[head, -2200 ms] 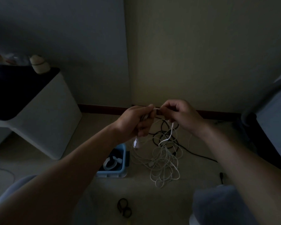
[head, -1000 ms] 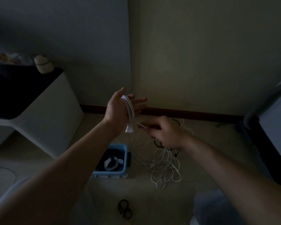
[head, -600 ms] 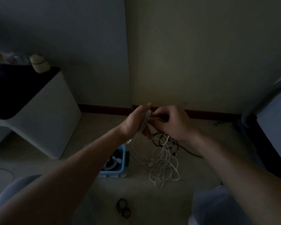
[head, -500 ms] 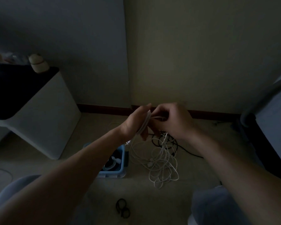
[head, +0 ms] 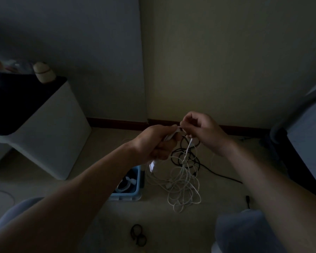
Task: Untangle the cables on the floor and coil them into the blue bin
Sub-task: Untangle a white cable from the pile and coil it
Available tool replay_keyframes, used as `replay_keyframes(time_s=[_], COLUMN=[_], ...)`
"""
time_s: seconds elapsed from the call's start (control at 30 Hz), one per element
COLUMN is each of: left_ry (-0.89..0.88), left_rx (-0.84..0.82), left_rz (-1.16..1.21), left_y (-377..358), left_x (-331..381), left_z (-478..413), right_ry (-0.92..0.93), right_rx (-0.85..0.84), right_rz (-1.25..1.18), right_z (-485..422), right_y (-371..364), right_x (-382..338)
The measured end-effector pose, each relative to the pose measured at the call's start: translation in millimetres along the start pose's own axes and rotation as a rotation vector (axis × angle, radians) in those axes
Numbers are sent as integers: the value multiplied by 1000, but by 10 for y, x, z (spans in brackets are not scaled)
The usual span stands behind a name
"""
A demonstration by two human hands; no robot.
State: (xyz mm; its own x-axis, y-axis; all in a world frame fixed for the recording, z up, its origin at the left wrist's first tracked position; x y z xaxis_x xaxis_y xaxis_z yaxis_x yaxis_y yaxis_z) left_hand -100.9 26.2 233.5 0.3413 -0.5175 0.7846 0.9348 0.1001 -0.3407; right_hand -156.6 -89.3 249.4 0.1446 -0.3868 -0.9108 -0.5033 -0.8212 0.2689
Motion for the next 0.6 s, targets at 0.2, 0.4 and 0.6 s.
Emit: replay_keyframes(time_s=[0.2, 0.4, 0.6], left_ry=[-144, -277, -379], left_rx=[-236, -205, -30], left_rz=[298, 463, 660], left_y=[-14, 222, 577], left_x=[208, 403, 481], left_z=[133, 233, 318], right_ry=[-122, -402, -476], right_rx=[-41, -264, -265], right_rz=[-124, 126, 76], right_z=[54, 203, 289], right_y=[-258, -392, -445], right_x=[105, 380, 458])
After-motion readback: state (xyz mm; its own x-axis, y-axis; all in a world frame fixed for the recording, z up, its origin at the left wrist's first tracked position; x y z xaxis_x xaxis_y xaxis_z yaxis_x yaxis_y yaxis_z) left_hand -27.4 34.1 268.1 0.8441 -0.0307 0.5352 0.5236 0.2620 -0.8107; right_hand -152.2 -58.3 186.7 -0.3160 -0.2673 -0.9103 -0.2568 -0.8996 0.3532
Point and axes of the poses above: each hand's wrist, its own z-axis away from the middle knuckle, its own y-axis out of the back of the hand, x = y × z, the point moved 8 cm from there along -z, towards the middle knuckle, and after that the axes turned 14 degrees about y, right-handed, at the moved point
